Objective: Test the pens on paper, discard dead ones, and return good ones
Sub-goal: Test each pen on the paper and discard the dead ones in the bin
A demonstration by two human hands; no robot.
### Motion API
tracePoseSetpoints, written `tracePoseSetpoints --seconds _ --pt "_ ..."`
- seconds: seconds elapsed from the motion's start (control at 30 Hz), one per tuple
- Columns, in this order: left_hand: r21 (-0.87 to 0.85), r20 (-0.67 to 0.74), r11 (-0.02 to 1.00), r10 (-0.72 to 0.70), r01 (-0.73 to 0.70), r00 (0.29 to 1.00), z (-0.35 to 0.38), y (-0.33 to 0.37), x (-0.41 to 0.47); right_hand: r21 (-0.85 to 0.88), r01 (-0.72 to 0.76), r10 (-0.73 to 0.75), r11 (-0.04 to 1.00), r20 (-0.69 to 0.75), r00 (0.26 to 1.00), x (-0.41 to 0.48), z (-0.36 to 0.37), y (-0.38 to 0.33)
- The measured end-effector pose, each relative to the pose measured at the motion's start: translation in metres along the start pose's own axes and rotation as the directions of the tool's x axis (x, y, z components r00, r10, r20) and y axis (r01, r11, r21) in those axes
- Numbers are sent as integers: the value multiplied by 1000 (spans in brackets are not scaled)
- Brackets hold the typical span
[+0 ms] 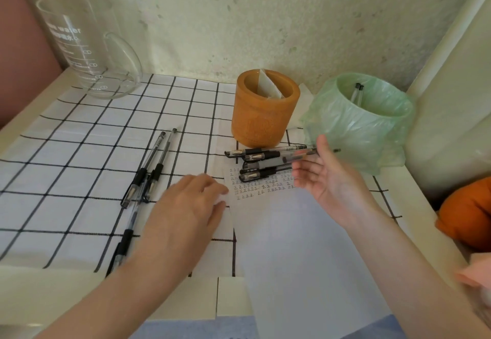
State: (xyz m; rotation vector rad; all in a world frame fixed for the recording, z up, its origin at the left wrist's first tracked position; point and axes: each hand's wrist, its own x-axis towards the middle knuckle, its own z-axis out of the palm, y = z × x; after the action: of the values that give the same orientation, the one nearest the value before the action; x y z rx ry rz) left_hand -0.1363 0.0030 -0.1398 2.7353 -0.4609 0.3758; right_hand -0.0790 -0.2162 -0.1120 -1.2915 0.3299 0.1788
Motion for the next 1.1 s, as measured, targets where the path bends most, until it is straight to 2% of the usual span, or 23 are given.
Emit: tracePoseSetpoints --seconds 0.1,0.17,0.3,0.4,0.63,0.8,0.93,1.1 --pt "135 -42 983 -123 128 991 -3 -18 2 25 -54 52 998 83 995 0 1 -1" --pt "199 -40 960 -194 198 980 -1 -27 2 -23 -54 57 998 142 988 -1 2 -3" --pt "256 -4 938 -242 235 970 6 -36 3 -126 9 10 992 143 990 -4 0 -5" --pt "266 6 939 -227 217 974 9 -36 6 -181 37 -14 983 128 992 -5 -2 -6" --pt "84 -30 959 -270 272 962 8 -35 12 -288 65 -18 955 161 987 -11 -3 -4" --pt "-130 -125 982 -150 133 981 -4 -20 16 -257 78 -38 963 159 987 -12 -2 -3" --pt "-427 -156 904 -84 9 984 -16 7 15 -253 38 36 967 280 959 -19 8 0" --pt "-528 -168 849 -81 -20 982 -15 28 6 -179 -20 74 984 304 950 -23 18 7"
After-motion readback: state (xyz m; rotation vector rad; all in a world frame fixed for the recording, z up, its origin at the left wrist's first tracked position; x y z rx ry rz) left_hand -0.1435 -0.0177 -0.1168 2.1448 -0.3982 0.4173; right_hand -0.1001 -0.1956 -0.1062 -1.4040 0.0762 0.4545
